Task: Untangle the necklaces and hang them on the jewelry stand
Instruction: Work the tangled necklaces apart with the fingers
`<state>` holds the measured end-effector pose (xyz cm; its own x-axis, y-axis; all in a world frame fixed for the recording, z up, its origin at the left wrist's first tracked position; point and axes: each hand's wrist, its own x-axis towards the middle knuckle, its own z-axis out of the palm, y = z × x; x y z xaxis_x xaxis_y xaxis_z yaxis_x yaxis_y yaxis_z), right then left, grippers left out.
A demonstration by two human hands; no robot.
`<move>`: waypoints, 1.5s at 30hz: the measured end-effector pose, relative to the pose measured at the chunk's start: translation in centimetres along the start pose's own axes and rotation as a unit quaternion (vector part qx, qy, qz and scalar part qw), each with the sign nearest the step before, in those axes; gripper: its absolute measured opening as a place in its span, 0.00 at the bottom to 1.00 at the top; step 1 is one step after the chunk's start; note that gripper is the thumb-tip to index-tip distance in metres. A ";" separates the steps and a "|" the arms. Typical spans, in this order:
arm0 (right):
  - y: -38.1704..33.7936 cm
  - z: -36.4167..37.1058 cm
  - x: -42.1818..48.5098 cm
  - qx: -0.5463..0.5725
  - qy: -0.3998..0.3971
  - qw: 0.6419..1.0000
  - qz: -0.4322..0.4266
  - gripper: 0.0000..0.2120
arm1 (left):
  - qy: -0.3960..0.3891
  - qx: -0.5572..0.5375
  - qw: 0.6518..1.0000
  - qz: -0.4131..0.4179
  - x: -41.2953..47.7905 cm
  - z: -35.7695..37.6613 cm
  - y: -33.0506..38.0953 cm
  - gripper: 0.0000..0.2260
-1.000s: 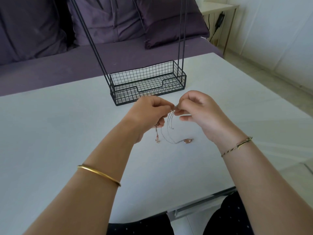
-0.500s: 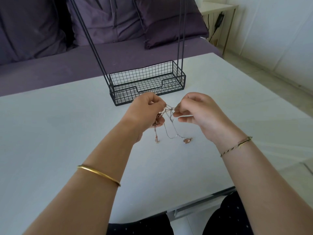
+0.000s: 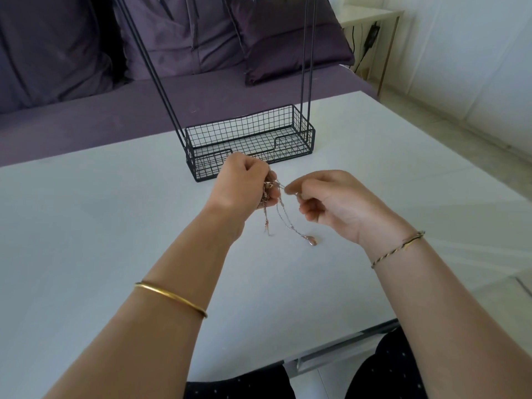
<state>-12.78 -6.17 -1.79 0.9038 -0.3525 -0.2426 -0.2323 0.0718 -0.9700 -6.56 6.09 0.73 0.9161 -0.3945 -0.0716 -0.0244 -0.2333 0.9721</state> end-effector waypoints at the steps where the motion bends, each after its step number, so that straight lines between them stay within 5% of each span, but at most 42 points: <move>1: 0.0 0.0 0.0 -0.014 -0.010 1.000 0.000 0.14 | 0.002 0.004 1.000 0.007 0.0 0.0 0.0 0.12; 15: -0.4 0.0 -0.4 0.047 -0.050 0.997 0.042 0.19 | 0.006 -0.002 1.000 0.004 0.0 0.3 -0.1 0.04; 22: -0.2 0.2 -0.4 0.192 -0.087 0.972 0.103 0.22 | 0.021 0.006 1.000 0.006 0.1 0.2 -0.1 0.06; 32: -0.1 -0.2 -0.5 0.364 -0.046 0.928 0.066 0.02 | 0.024 0.035 0.999 0.009 -0.1 0.5 -0.3 0.05; 45: -0.2 0.3 0.1 0.435 -0.001 0.897 0.074 0.09 | 0.008 0.043 0.999 0.012 -0.3 0.8 -0.2 0.05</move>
<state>-12.50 -5.99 -1.58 0.8874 -0.2772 -0.3682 0.0184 0.8196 -0.5726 -7.11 5.53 0.41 0.9212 -0.3866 -0.0441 -0.0803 -0.2997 0.9506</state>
